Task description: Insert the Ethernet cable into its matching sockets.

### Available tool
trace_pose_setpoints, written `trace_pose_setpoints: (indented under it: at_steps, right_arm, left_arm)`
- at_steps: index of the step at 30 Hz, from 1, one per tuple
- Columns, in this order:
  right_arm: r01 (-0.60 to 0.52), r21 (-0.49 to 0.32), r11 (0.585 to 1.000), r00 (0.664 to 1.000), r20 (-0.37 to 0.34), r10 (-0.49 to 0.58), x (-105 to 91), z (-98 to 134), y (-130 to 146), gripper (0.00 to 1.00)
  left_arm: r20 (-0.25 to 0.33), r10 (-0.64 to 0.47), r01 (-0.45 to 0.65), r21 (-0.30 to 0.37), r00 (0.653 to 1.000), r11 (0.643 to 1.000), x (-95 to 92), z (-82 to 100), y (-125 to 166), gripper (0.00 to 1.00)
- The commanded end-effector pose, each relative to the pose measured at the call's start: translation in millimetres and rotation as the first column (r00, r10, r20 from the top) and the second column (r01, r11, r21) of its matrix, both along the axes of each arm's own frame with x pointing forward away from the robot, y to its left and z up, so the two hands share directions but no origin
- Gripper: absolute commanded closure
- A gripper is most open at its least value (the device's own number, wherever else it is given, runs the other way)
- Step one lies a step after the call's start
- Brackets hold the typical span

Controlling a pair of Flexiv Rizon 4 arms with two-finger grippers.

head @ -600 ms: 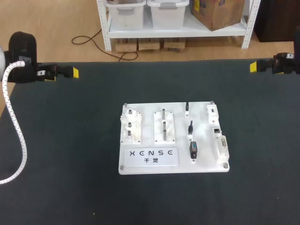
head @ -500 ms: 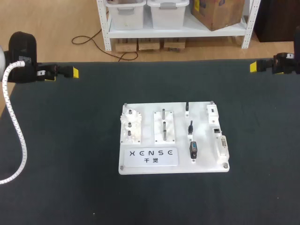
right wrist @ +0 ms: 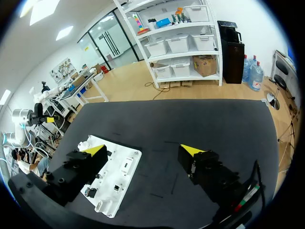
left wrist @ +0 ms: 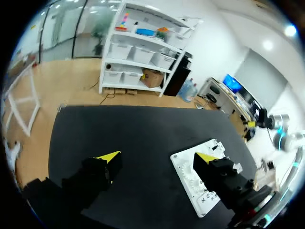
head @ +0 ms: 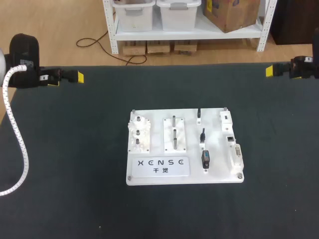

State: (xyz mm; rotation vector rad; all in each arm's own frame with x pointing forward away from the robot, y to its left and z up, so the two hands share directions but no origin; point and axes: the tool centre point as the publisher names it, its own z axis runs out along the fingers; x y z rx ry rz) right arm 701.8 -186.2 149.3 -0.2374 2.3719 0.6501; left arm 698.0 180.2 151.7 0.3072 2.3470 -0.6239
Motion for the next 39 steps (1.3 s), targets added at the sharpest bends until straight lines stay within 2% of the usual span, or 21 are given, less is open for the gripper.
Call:
trace_pose_setpoints:
  at_steps: [1, 3, 5, 6, 9, 11, 12, 13, 15, 16, 18, 21, 22, 23, 26, 27, 29, 34, 37, 39]
  right_arm:
    - [0.001, -0.001, 1.0, 1.0, 0.0, -0.001, -0.3, 0.3, 0.0, 0.0]
    - [0.001, -0.001, 1.0, 1.0, 0.0, -0.001, -0.3, 0.3, 0.0, 0.0]
    - [0.001, -0.001, 1.0, 1.0, 0.0, -0.001, -0.3, 0.3, 0.0, 0.0]
    - [0.001, -0.001, 1.0, 1.0, 0.0, -0.001, -0.3, 0.3, 0.0, 0.0]
    - [0.001, -0.001, 1.0, 1.0, 0.0, -0.001, -0.3, 0.3, 0.0, 0.0]
    - [0.001, -0.001, 1.0, 1.0, 0.0, -0.001, -0.3, 0.3, 0.0, 0.0]
    - [0.001, -0.001, 1.0, 1.0, 0.0, -0.001, -0.3, 0.3, 0.0, 0.0]
    - [0.001, -0.001, 1.0, 1.0, 0.0, -0.001, -0.3, 0.3, 0.0, 0.0]
    - [0.001, -0.001, 1.0, 1.0, 0.0, -0.001, -0.3, 0.3, 0.0, 0.0]
    - [0.001, -0.001, 1.0, 1.0, 0.0, -0.001, -0.3, 0.3, 0.0, 0.0]
    - [0.001, -0.001, 1.0, 1.0, 0.0, -0.001, -0.3, 0.3, 0.0, 0.0]
    - [0.001, -0.001, 1.0, 1.0, 0.0, -0.001, -0.3, 0.3, 0.0, 0.0]
    - [0.001, -0.001, 1.0, 1.0, 0.0, -0.001, -0.3, 0.3, 0.0, 0.0]
    - [0.001, -0.001, 1.0, 1.0, 0.0, -0.001, -0.3, 0.3, 0.0, 0.0]
    - [0.001, -0.001, 1.0, 1.0, 0.0, -0.001, -0.3, 0.3, 0.0, 0.0]
    - [0.001, -0.001, 1.0, 1.0, 0.0, -0.001, -0.3, 0.3, 0.0, 0.0]
    - [0.001, -0.001, 1.0, 1.0, 0.0, -0.001, -0.3, 0.3, 0.0, 0.0]
    - [0.001, -0.001, 1.0, 1.0, 0.0, -0.001, -0.3, 0.3, 0.0, 0.0]
    - [0.001, -0.001, 1.0, 1.0, 0.0, -0.001, -0.3, 0.3, 0.0, 0.0]
    - [0.001, -0.001, 1.0, 1.0, 0.0, -0.001, -0.3, 0.3, 0.0, 0.0]
  left_arm:
    - [0.104, -0.175, 0.172, 0.037, 0.979, 0.984, 9.1, 8.0, -15.7, 0.0]
    - [0.167, -0.288, 0.277, 0.082, 0.943, 0.957, 10.6, 13.0, -25.6, 0.0]
    - [0.216, -0.421, 0.401, 0.132, 0.881, 0.906, 11.8, 17.2, -37.6, 0.0]
    - [0.225, -0.453, 0.429, 0.15, 0.862, 0.891, 12.1, 18.2, -41.5, 0.0]
    - [0.261, -0.627, 0.595, 0.197, 0.734, 0.779, 14.0, 20.8, -60.7, 0.0]
    - [0.284, -0.706, 0.677, 0.206, 0.649, 0.706, 13.8, 21.3, -71.1, 0.0]
    - [0.293, -0.751, 0.726, 0.212, 0.592, 0.655, 13.1, 21.6, -76.6, 0.0]
    - [0.302, -0.769, 0.745, 0.218, 0.563, 0.63, 12.1, 21.7, -80.5, 0.0]
    - [0.321, -0.839, 0.819, 0.24, 0.44, 0.521, 8.5, 21.7, -93.6, 0.0]
    - [0.319, -0.856, 0.833, 0.256, 0.407, 0.491, 6.7, 21.4, -98.6, 0.0]
    - [0.335, -0.896, 0.873, 0.29, 0.292, 0.393, 0.1, 20.7, -108.4, 0.0]
    - [0.333, -0.926, 0.895, 0.335, 0.179, 0.294, -9.3, 17.1, -120.7, 0.0]
    - [0.327, -0.932, 0.898, 0.346, 0.156, 0.272, -12.4, 15.5, -124.3, 0.0]
    - [0.325, -0.939, 0.906, 0.353, 0.116, 0.234, -15.5, 13.9, -127.5, 0.0]
    - [0.322, -0.946, 0.909, 0.382, 0.035, 0.164, -27.7, 8.6, -135.3, 0.0]
    - [0.319, -0.948, 0.911, 0.388, 0.012, 0.142, -31.8, 6.7, -137.3, 0.0]
    - [0.304, -0.953, 0.915, 0.387, -0.009, 0.115, -37.3, 1.3, -141.8, 0.0]
    - [0.287, -0.958, 0.922, 0.37, 0.003, 0.114, -47.2, -11.7, -152.9, 0.0]
    - [0.272, -0.962, 0.922, 0.374, -0.007, 0.1, -54.5, -17.8, -159.7, 0.0]
    - [0.259, -0.966, 0.923, 0.371, 0.003, 0.103, -57.7, -22.8, -164.6, 0.0]
